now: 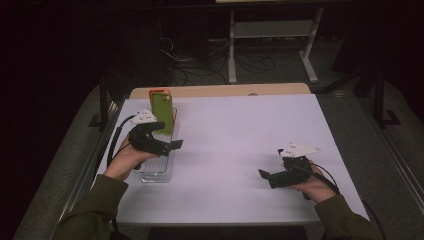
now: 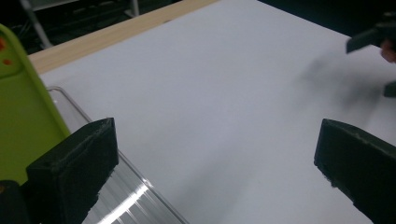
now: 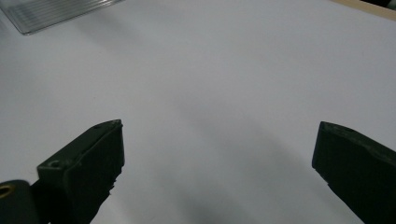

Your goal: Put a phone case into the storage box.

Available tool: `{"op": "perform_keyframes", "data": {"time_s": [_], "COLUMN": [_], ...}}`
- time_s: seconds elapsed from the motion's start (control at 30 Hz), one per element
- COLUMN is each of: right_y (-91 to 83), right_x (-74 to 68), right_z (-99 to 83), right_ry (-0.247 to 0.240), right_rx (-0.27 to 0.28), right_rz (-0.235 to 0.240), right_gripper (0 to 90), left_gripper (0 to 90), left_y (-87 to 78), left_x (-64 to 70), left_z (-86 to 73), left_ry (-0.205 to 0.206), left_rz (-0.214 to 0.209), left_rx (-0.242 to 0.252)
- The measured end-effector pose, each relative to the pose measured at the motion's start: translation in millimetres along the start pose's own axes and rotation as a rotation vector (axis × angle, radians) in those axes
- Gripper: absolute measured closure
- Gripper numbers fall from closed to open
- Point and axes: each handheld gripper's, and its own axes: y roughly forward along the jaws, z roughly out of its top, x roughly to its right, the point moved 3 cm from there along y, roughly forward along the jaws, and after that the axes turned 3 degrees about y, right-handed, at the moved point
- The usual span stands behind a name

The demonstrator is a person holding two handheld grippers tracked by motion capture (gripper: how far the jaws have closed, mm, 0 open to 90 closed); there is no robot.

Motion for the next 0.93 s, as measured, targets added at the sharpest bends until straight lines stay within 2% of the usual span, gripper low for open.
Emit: {"op": "perform_keyframes", "data": {"time_s": [0.2,0.23,0.43,0.5,0.53,0.7,0.93], "right_y": [-7.3,-7.6,-10.5,-11.5,-12.1,-12.0,-12.3], "right_x": [1.9,2.7,2.1,2.2,1.5,2.1,0.8], "right_z": [-1.2,-1.0,0.6,1.4,2.0,2.9,3.4], "right_ry": [-0.001,-0.014,-0.014,-0.022,-0.017,-0.036,-0.034], "right_rx": [0.020,0.026,0.032,0.033,0.035,0.043,0.041], "right_rz": [0.022,0.024,0.042,0.043,0.047,0.047,0.048], "right_gripper": [1.8,1.8,1.8,1.8,1.8,1.8,1.8], "left_gripper": [0.0,0.0,0.0,0.0,0.0,0.0,0.0], "left_y": [-3.1,-2.8,-3.0,-4.0,-4.2,-3.3,-4.3], "left_x": [12.8,14.4,20.2,22.2,22.0,23.8,24.1], "left_z": [-18.5,-22.3,-41.5,-45.6,-47.4,-53.9,-55.0], "left_ry": [0.041,0.038,0.044,0.032,0.043,0.047,0.047], "left_rz": [-0.024,-0.029,-0.038,-0.039,-0.040,-0.049,-0.050], "left_rx": [-0.011,-0.014,-0.025,-0.021,-0.022,-0.036,-0.034]}}
